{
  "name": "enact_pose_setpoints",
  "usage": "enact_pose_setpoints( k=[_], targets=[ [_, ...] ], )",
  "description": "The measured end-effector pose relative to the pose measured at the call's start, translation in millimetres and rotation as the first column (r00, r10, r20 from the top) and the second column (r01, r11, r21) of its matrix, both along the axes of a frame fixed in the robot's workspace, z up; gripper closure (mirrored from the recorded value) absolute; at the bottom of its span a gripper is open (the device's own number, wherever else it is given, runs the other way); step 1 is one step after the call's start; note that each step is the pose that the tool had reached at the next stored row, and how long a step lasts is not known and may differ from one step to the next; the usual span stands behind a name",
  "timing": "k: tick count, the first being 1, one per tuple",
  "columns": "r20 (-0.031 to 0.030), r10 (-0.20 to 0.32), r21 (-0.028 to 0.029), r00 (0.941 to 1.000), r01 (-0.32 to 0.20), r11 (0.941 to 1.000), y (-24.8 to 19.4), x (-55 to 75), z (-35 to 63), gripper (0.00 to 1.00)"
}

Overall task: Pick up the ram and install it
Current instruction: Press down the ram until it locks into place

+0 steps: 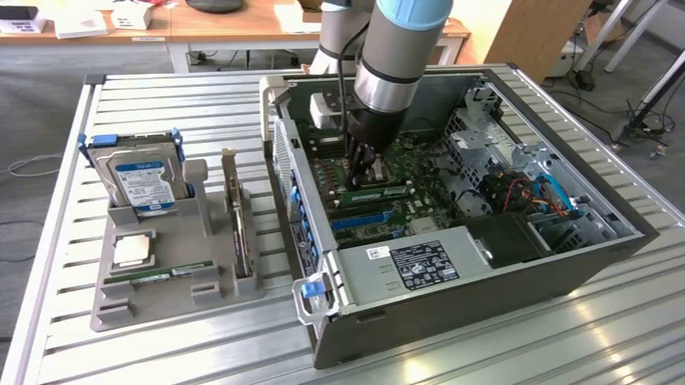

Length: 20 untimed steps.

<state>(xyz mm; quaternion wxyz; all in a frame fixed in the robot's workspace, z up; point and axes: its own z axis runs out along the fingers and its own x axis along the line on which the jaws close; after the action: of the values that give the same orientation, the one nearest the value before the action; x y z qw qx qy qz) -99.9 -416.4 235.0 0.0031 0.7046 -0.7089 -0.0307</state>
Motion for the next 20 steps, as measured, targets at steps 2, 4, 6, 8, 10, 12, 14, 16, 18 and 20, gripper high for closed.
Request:
enact_pose_setpoints(
  k=[2,4,6,8,10,12,14,16,18,20],
  targets=[
    [-0.0001,0.0,-0.0002,1.0,0.0,1.0,0.0,0.0,-0.2,0.89],
    [-0.0001,0.0,-0.0002,1.0,0.0,1.0,0.0,0.0,-0.2,0.89],
    [0.0,0.0,-0.0001,1.0,0.0,1.0,0.0,-0.4,-0.2,0.89],
    [0.0,0.0,0.0,1.0,0.0,1.0,0.0,-0.5,-0.3,0.89],
    [0.0,0.0,-0.0001,1.0,0.0,1.0,-0.1,-0.5,-0.5,0.89],
    [0.0,0.0,0.0,1.0,0.0,1.0,0.0,-0.5,-2.5,0.89],
    [0.0,0.0,0.0,1.0,0.0,1.0,0.0,-0.5,-4.3,0.89],
    [-0.0001,0.0,-0.0002,1.0,0.0,1.0,0.0,-0.5,-4.4,0.89],
    [-0.0001,0.0,-0.0002,1.0,0.0,1.0,0.0,-0.5,-4.5,0.89],
    [0.0002,0.0,0.0002,1.0,0.0,1.0,0.1,-0.5,-5.5,0.89]
  ],
)
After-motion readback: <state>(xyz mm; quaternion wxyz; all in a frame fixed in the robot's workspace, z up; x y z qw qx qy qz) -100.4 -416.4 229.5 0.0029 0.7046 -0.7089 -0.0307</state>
